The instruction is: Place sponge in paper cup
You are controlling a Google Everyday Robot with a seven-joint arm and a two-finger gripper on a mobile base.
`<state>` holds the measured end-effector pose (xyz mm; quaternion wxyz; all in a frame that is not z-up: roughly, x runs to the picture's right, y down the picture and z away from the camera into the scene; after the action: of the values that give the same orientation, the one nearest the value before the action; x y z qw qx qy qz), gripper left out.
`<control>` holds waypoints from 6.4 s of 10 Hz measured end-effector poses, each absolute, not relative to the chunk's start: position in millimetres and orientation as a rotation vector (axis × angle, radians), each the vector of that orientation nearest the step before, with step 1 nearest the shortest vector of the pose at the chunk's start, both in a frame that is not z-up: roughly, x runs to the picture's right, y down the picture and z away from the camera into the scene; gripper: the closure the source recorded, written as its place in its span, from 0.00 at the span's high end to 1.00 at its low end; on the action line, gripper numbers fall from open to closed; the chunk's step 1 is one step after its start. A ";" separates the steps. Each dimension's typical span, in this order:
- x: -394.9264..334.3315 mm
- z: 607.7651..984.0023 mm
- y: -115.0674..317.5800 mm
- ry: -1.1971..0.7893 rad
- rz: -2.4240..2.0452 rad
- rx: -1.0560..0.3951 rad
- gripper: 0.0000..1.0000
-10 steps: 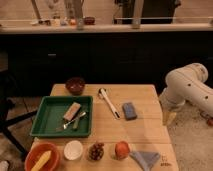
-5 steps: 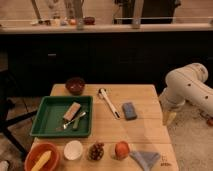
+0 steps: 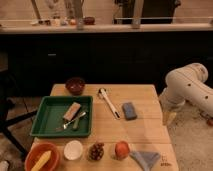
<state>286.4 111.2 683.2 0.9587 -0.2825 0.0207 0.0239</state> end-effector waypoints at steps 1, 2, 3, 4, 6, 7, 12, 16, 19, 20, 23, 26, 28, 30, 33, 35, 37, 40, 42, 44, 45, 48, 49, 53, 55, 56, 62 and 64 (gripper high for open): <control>286.4 683.2 111.2 0.042 0.048 -0.573 0.80; 286.4 683.2 111.2 0.042 0.048 -0.573 0.80; 286.3 683.2 111.2 0.042 0.048 -0.573 0.80; 286.4 683.0 111.2 0.042 0.050 -0.573 0.80; 281.9 681.3 114.1 0.059 0.109 -0.567 0.80; 274.5 681.9 116.9 0.080 0.182 -0.566 0.80; 227.2 695.4 131.0 0.118 0.416 -0.583 0.80; 225.7 695.9 131.3 0.118 0.420 -0.584 0.80; 225.2 696.2 131.6 0.119 0.424 -0.584 0.80; 223.9 698.6 133.6 0.123 0.453 -0.590 0.80; 190.0 711.3 140.4 0.126 0.552 -0.613 0.80; 168.0 730.9 149.8 0.135 0.637 -0.632 0.80; 158.6 746.4 155.1 0.149 0.700 -0.621 0.80; 155.5 751.0 156.3 0.148 0.723 -0.608 0.80; 154.6 750.8 156.2 0.147 0.723 -0.609 0.80; 155.4 750.9 157.1 0.154 0.745 -0.607 0.80; 152.3 764.7 158.8 0.198 0.831 -0.611 0.80; 148.9 809.6 167.3 0.292 0.966 -0.623 0.80; 144.9 837.1 165.1 0.345 1.044 -0.615 0.80; 146.2 851.7 164.1 0.379 1.092 -0.605 0.80; 147.4 859.4 160.9 0.395 1.120 -0.593 0.80; 161.5 872.9 160.1 0.428 1.184 -0.579 0.80; 164.2 874.9 160.7 0.433 1.193 -0.579 0.80; 166.6 884.2 157.0 0.438 1.218 -0.578 0.80; 160.4 889.6 150.7 0.427 1.212 -0.577 0.80; 158.9 891.3 149.1 0.424 1.213 -0.580 0.80; 157.3 907.3 142.4 0.426 1.209 -0.581 0.80; 159.1 910.6 145.1 0.430 1.211 -0.586 0.78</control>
<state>159.1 145.1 910.6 0.7608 -0.2692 0.1976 0.5564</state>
